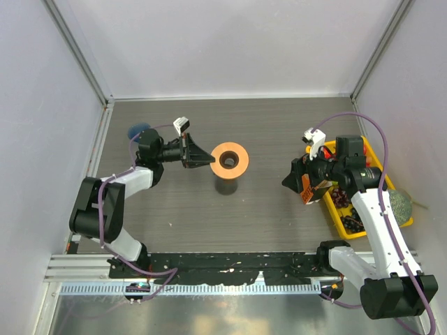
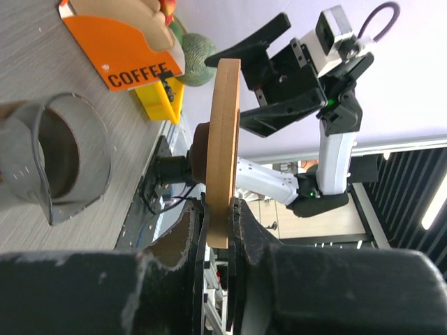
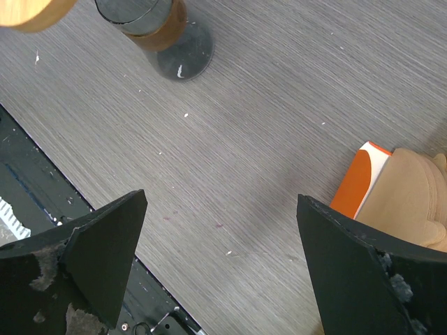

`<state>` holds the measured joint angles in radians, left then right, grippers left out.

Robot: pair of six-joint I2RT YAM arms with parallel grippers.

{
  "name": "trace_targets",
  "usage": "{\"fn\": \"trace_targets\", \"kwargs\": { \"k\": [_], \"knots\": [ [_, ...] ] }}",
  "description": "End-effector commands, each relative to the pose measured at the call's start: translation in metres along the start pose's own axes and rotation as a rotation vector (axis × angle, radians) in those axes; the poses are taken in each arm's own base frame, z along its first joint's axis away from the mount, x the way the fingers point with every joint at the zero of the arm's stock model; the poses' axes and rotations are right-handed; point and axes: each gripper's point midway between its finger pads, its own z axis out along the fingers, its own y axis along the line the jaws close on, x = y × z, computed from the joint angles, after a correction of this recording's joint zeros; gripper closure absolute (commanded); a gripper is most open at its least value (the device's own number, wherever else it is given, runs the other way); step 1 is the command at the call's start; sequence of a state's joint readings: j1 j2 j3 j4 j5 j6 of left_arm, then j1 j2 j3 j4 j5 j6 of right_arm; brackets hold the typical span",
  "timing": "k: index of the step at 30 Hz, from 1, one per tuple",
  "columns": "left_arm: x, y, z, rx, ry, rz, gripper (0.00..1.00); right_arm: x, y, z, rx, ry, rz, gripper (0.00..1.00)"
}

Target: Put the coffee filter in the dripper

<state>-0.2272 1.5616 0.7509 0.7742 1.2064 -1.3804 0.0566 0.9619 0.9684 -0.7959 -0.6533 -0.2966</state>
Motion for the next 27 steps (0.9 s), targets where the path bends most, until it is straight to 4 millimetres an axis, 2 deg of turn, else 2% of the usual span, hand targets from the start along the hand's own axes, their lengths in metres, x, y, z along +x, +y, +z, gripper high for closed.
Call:
{"fn": "trace_targets", "kwargs": {
  "k": [1, 11, 27],
  "knots": [
    [-0.023, -0.025, 0.000, 0.077, -0.021, 0.110, 1.00, -0.012, 0.001, -0.001, -0.007, -0.040, -0.017, 0.05],
    [-0.030, 0.024, -0.002, -0.005, -0.037, 0.018, 1.00, -0.010, 0.000, 0.000, -0.007, -0.035, -0.015, 0.05],
    [-0.030, 0.054, -0.006, -0.088, -0.054, 0.000, 1.00, -0.010, 0.002, 0.000, -0.013, -0.036, -0.017, 0.05]
  ]
}}
